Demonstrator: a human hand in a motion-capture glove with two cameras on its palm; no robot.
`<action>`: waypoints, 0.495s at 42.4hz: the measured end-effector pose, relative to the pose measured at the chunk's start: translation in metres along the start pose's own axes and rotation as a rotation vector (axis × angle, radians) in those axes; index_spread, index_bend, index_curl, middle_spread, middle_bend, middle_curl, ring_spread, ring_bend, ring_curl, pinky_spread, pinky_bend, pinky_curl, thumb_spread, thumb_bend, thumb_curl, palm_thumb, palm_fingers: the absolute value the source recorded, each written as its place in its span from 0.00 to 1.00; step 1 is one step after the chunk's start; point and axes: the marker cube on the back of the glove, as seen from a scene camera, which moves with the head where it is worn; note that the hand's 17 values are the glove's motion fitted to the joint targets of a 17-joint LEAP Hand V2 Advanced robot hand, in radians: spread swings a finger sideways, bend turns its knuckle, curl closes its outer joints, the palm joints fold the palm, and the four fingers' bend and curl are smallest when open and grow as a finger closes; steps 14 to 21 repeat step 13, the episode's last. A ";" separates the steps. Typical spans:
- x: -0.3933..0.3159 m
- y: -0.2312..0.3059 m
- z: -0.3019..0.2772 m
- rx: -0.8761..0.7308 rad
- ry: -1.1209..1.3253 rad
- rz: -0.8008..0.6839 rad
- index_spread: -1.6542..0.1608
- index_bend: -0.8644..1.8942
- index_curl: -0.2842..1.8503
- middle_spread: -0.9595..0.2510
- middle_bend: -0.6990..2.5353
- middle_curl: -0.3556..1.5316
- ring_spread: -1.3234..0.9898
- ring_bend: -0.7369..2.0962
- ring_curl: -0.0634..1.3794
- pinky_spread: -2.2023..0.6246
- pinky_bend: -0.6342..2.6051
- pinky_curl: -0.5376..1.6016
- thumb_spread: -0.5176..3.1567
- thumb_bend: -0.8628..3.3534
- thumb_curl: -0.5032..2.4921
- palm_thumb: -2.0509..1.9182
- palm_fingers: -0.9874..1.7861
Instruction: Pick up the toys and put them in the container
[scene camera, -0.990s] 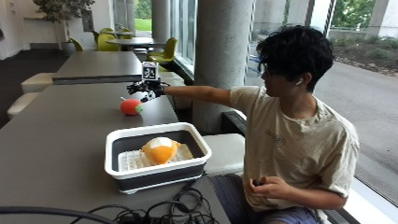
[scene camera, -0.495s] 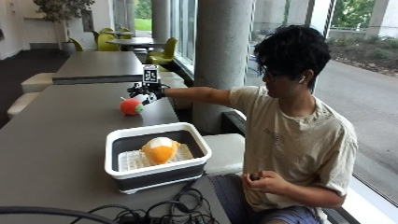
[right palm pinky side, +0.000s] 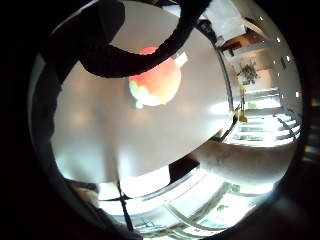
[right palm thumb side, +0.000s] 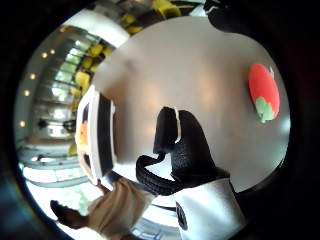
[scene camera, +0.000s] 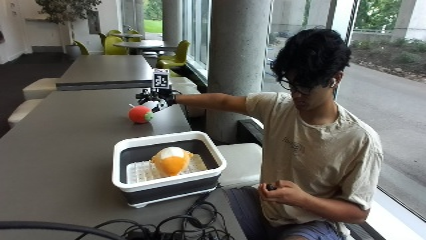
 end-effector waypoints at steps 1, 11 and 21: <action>0.001 0.001 -0.001 -0.002 0.013 0.011 0.73 0.40 0.35 0.74 0.26 0.31 0.55 0.32 0.24 0.77 0.49 0.41 0.52 0.20 0.27 0.52 0.33; 0.000 0.000 -0.003 0.005 0.004 0.024 0.73 0.40 0.35 0.74 0.26 0.30 0.55 0.32 0.24 0.77 0.49 0.41 0.52 0.20 0.27 0.52 0.33; -0.002 -0.001 -0.002 0.007 -0.009 0.013 0.73 0.40 0.35 0.74 0.26 0.30 0.55 0.32 0.24 0.77 0.49 0.41 0.52 0.20 0.27 0.52 0.33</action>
